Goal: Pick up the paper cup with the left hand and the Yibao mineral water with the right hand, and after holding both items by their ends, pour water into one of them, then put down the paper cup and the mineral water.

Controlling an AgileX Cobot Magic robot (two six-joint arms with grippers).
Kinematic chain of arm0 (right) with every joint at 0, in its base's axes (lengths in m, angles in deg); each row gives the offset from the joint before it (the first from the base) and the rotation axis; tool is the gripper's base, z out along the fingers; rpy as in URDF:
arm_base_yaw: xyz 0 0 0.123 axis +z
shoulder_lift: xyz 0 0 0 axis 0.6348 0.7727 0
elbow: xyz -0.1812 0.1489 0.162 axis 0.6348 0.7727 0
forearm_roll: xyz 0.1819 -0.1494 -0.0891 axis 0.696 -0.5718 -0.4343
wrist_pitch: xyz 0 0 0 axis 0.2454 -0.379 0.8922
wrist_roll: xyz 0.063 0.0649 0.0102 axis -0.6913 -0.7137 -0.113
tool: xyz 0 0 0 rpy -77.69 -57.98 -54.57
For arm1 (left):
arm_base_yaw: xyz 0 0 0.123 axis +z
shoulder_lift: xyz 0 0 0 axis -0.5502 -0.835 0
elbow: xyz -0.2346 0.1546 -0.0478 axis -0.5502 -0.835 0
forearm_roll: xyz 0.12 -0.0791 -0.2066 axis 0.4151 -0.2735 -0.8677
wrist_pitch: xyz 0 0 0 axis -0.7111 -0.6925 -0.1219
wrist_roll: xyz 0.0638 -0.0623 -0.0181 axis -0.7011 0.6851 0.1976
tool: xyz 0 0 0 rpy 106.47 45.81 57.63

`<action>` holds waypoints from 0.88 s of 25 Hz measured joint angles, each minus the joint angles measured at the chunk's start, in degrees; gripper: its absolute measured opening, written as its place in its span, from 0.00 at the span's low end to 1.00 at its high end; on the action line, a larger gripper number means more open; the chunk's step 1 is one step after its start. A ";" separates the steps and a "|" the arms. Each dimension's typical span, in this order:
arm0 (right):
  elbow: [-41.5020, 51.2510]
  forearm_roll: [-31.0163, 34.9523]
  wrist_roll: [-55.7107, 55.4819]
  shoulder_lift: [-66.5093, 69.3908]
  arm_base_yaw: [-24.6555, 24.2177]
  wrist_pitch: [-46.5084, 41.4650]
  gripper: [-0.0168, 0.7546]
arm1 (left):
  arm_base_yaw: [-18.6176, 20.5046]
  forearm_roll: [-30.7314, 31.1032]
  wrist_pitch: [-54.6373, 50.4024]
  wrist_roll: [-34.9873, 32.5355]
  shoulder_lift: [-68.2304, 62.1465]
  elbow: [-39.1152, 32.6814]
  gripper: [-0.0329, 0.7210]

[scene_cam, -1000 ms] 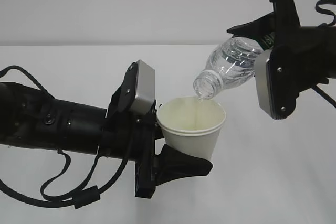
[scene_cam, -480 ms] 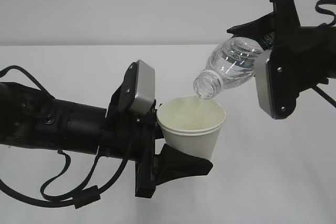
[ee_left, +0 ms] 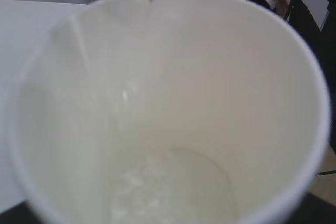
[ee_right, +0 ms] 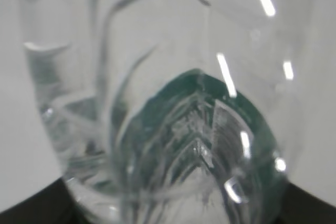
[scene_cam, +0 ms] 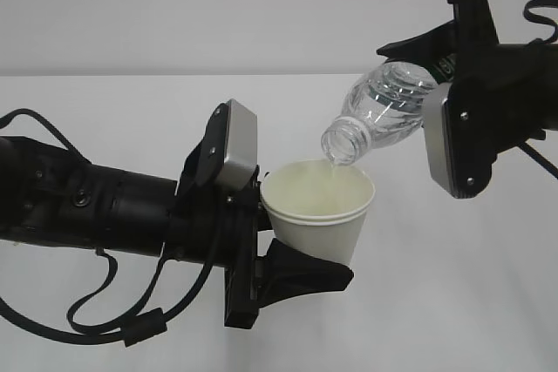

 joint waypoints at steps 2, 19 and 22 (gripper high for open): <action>0.00 -0.09 0.00 0.00 0.00 0.00 0.58 | 0.00 0.00 0.00 0.00 0.00 0.00 0.64; -1.34 -0.22 0.20 0.00 0.00 0.00 0.58 | 0.00 -2.37 -0.10 -1.95 0.00 0.00 0.64; -1.46 -0.22 0.20 0.00 0.00 0.00 0.58 | 0.00 -2.45 -0.10 -1.95 0.00 0.00 0.64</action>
